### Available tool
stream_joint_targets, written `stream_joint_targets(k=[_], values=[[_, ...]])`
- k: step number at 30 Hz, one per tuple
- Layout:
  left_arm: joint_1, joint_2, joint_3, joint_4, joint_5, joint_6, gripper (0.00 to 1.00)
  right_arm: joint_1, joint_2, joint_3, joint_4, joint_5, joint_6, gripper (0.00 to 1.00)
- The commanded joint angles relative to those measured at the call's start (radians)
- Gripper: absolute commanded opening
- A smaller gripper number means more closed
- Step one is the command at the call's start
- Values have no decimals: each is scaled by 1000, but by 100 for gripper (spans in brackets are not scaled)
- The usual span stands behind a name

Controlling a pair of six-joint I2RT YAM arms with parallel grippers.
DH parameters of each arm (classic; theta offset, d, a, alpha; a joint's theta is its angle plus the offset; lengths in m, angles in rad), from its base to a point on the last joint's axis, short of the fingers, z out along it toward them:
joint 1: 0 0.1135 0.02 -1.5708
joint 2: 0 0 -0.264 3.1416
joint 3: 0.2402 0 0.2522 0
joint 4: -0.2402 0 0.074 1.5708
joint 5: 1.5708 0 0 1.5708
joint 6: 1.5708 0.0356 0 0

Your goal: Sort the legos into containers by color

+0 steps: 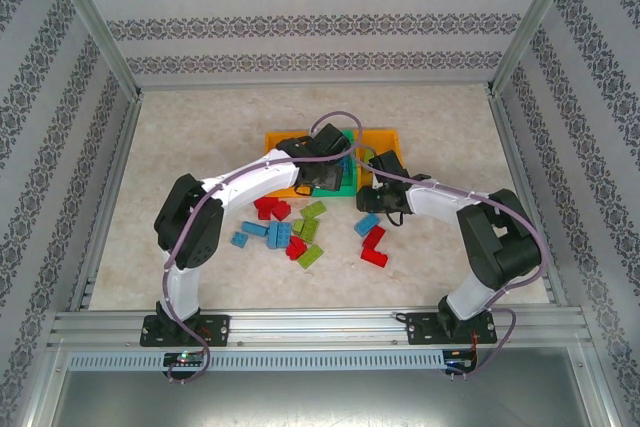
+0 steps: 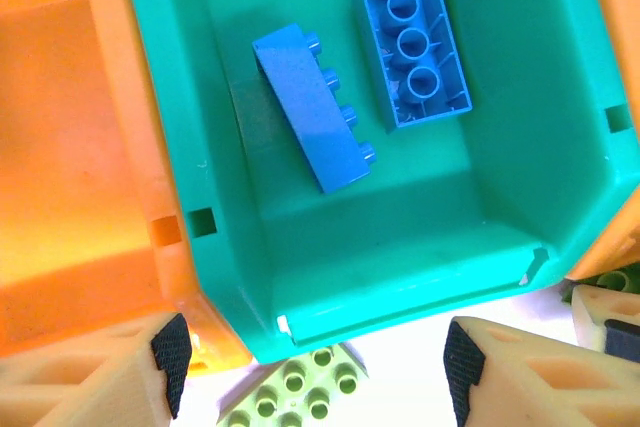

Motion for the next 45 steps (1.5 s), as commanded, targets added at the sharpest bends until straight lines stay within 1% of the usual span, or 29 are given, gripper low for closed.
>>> stream_joint_targets(k=[1,10,14,19,24,29,34,38,45], values=[[-4,-50,-19,23,-2,-17,69,10,-51,-13,-51,28,19,33],[-5,-100,-54,16,-9,-8,69,7,-202,4,-184,32,22,33],[-17,-155,-105,37,-17,6,69,-30,-236,44,-206,25,23,34],[-23,-201,-181,62,-18,25,71,-100,-186,125,-203,-5,20,34],[-33,-209,-229,59,-8,33,72,-133,-75,233,-203,12,10,35],[-48,-217,-262,55,-18,38,73,-148,29,318,-217,20,12,43],[-48,-252,-309,66,-35,48,78,-155,93,374,-232,8,15,57],[-48,-294,-341,49,-86,45,85,-154,82,375,-221,-10,23,69],[-48,-389,-412,0,-180,8,95,-137,-5,319,-165,-55,26,77]])
